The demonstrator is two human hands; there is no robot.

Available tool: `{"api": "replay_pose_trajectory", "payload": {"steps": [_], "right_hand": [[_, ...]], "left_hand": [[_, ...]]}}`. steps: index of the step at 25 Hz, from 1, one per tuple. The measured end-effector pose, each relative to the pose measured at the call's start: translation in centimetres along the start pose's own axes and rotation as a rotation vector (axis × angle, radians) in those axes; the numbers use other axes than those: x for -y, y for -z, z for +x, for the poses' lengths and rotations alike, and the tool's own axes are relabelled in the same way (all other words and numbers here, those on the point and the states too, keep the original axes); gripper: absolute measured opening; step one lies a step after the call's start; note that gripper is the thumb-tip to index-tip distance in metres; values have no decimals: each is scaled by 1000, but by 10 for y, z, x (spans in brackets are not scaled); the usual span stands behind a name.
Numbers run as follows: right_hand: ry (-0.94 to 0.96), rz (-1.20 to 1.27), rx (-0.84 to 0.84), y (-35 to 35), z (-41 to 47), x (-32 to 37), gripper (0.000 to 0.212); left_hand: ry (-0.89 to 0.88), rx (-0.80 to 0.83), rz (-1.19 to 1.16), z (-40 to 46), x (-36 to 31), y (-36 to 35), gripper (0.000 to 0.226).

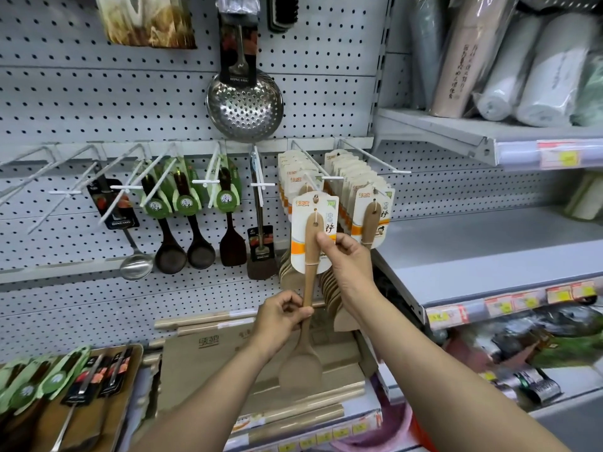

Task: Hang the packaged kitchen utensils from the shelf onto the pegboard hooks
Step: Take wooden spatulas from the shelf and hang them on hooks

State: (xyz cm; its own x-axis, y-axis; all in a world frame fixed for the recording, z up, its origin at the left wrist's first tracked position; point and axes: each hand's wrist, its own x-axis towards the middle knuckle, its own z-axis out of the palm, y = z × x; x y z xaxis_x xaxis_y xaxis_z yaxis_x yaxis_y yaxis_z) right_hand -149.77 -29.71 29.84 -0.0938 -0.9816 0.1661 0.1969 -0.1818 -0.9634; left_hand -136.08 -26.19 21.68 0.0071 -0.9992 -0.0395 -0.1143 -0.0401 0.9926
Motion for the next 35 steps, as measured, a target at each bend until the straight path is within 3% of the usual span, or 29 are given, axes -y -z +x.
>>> {"api": "replay_pose_trajectory", "payload": {"steps": [6, 20, 30, 35], "right_hand": [[-7, 34, -53, 9, 16, 1, 10], [-108, -90, 91, -6, 87, -15, 15], [-110, -108, 18, -18, 114, -22, 11], [-114, -108, 9, -19, 115, -26, 20]], "left_hand": [[-4, 22, 5, 10, 0, -14, 18], [60, -108, 129, 86, 6, -12, 18], [10, -86, 135, 131, 12, -9, 17], [-3, -100, 186, 133, 11, -7, 18]]}}
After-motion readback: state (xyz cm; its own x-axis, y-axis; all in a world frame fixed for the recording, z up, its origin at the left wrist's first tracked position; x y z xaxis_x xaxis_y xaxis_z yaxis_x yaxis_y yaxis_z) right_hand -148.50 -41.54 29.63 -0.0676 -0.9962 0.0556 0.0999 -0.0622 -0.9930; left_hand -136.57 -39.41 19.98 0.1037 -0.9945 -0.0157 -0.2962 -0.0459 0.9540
